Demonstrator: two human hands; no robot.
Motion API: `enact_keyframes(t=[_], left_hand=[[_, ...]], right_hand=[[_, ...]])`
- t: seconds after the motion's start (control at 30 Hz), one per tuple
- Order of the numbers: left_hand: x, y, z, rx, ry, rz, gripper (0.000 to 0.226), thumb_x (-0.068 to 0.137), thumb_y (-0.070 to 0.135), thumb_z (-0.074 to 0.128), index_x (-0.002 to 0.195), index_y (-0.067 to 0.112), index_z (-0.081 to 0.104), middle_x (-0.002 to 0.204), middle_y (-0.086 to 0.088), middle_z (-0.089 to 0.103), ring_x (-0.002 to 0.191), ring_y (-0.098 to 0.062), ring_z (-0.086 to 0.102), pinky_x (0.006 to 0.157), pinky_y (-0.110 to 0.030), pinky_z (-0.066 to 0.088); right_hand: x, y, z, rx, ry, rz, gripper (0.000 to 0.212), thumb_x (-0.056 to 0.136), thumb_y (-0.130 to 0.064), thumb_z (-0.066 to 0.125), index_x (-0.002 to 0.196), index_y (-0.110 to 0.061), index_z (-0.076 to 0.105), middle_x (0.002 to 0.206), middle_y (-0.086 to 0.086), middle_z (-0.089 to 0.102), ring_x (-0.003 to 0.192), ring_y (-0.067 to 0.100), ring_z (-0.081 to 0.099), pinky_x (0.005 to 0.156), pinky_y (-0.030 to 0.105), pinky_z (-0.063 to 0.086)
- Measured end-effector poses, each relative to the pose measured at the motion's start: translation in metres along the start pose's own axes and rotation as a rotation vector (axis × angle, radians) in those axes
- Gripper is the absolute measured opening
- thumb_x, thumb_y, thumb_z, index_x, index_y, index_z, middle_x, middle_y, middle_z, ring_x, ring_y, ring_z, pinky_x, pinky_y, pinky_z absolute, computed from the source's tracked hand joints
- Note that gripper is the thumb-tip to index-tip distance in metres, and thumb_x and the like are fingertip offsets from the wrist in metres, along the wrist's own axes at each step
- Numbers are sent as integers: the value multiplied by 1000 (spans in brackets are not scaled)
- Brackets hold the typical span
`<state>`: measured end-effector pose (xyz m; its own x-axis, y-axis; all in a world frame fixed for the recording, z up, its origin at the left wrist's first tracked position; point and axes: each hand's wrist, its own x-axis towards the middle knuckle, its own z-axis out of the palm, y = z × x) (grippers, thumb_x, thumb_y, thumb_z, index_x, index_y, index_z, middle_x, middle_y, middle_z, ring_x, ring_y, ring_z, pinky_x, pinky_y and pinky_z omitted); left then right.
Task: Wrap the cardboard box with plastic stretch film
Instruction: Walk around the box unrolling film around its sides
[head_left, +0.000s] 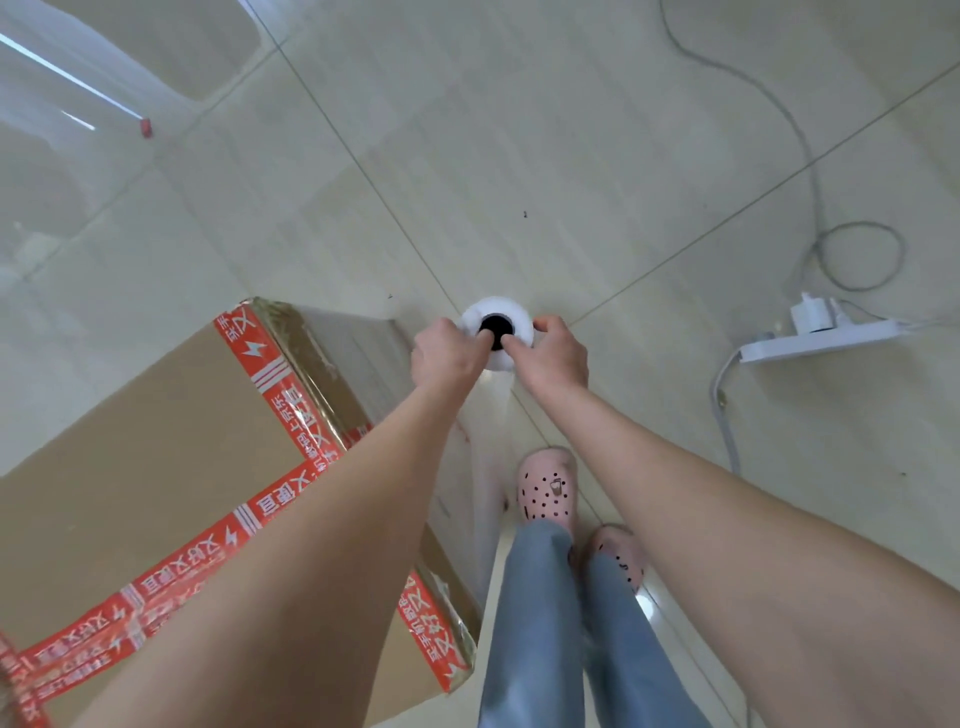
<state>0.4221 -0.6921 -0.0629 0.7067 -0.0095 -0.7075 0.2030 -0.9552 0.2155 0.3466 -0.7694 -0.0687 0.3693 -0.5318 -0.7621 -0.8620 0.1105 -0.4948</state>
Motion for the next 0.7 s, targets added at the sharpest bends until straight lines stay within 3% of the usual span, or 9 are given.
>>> enact_keyframes(t=[0.13,0.23,0.33,0.5,0.57,0.7], left_hand=[[13,5,-14,193,-7,137,30,82,30,58,99,5,57,92,-11,62,91,-30,61,65,-30,42],[23,11,-18,345,20,352,35,84,16,53,119,15,53,108,-10,63,100,-30,58,66,-30,37],[29,15,-20,450,31,483,37,84,14,51,118,22,59,110,-7,64,101,-29,59,67,-28,36],[38,16,-27,473,7,474,30,79,10,50,105,18,62,97,-5,64,88,-27,60,60,-28,35],[43,14,-31,408,3,439,28,79,10,51,103,16,63,98,-5,64,90,-27,60,61,-28,36],[52,7,-40,223,54,322,23,80,13,55,101,12,62,97,-7,65,92,-27,59,64,-28,41]], right_hand=[[6,-16,9,-6,-2,-1,34,83,-26,60,115,-16,54,110,7,63,97,27,59,72,28,42],[9,-21,16,-23,-27,-7,30,81,-22,58,110,-17,55,102,5,64,94,27,59,72,28,44],[12,-23,22,-37,-20,14,32,79,-26,60,109,-21,53,91,1,58,87,25,57,70,28,42],[18,-29,25,-96,2,0,32,75,-23,62,106,-24,57,97,1,63,88,24,59,71,28,45],[20,-37,28,-133,23,-31,30,75,-21,60,106,-25,60,101,0,66,93,25,61,76,30,47],[26,-57,32,-190,27,-107,31,77,-16,58,106,-26,62,102,-2,67,86,22,58,70,26,41]])
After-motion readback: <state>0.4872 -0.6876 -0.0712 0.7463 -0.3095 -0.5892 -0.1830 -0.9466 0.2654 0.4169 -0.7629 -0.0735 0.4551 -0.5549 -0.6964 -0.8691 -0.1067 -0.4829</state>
